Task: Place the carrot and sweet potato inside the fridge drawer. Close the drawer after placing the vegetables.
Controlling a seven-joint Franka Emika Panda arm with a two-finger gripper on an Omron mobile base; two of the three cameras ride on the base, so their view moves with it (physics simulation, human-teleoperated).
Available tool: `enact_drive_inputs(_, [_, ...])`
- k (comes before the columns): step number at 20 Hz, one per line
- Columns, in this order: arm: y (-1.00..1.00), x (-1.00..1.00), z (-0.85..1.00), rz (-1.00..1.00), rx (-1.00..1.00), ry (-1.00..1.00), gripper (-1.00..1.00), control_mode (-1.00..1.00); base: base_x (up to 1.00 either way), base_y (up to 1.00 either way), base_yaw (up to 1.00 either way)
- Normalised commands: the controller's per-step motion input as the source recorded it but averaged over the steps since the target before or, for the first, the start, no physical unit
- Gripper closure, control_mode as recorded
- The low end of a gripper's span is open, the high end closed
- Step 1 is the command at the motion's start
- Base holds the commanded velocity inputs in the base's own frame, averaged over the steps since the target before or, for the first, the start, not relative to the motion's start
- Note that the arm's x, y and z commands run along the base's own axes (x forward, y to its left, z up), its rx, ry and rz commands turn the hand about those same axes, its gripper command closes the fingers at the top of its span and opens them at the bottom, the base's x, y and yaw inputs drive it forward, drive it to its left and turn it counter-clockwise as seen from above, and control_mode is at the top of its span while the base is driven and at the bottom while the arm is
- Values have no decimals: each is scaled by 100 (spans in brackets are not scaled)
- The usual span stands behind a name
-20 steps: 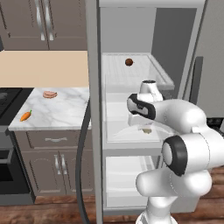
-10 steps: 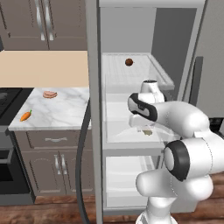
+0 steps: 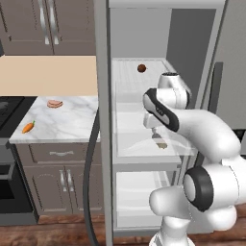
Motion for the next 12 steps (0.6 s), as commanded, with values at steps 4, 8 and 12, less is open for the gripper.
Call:
enact_drive_inputs(4, [0,-23,100,0,0,-16,-100,-100,0,0,0])
enact_drive_inputs(8, [0,-95,86,0,0,-18,-100,-100,0,0,0])
enact_drive_inputs(12, [0,-100,64,0,0,-17,-100,-100,0,0,0])
